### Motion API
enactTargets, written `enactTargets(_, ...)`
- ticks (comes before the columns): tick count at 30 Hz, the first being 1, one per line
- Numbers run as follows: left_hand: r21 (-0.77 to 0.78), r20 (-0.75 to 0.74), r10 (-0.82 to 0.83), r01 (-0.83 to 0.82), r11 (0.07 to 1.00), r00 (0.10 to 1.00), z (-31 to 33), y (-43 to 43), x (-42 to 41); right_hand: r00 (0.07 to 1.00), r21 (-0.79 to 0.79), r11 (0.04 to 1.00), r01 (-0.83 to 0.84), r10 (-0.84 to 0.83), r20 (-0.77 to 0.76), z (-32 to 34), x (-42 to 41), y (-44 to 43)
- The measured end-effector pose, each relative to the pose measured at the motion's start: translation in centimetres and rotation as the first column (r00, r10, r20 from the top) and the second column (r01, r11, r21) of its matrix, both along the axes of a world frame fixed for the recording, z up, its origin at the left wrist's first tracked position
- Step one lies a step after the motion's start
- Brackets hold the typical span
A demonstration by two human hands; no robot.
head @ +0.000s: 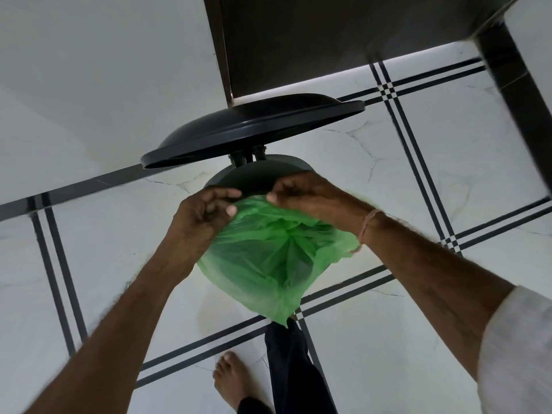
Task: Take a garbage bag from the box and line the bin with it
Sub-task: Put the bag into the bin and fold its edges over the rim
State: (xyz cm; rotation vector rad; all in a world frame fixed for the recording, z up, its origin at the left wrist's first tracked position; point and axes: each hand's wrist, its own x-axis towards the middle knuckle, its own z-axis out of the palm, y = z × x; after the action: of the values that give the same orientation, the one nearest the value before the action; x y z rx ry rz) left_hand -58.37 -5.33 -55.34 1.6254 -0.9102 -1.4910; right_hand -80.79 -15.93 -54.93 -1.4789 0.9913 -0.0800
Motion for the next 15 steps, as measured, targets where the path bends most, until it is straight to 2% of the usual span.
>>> enactTargets(3,-0.005,0.123,0.071,-0.071,0.997,0.990,-0.5,-0.3,-0.1,0.993,-0.017,0.993,0.120,-0.119,0.026,0.2,-0.6,-0.1)
enactTargets(6,0.030,0.040,0.150,-0.152,0.988,0.988,-0.5,-0.5,0.1,0.984,-0.070,0.982,0.175,-0.175,-0.003,-0.4,-0.8,-0.5)
enactTargets(9,0.049,-0.053,0.218,-0.215,0.975,0.975,-1.0,-0.7,1.1,0.974,-0.065,0.972,0.228,-0.226,0.032,-0.7,-1.1,-0.9)
enactTargets(11,-0.001,0.002,0.146,-0.146,0.989,0.989,-1.3,-0.7,1.7,0.974,-0.046,0.974,0.221,-0.218,0.060,-0.7,-1.7,-1.4)
enactTargets(15,-0.045,0.217,-0.111,0.123,0.991,0.970,-1.1,-1.1,2.7,0.994,-0.063,0.993,0.097,-0.093,0.055,-1.1,-3.5,-2.8)
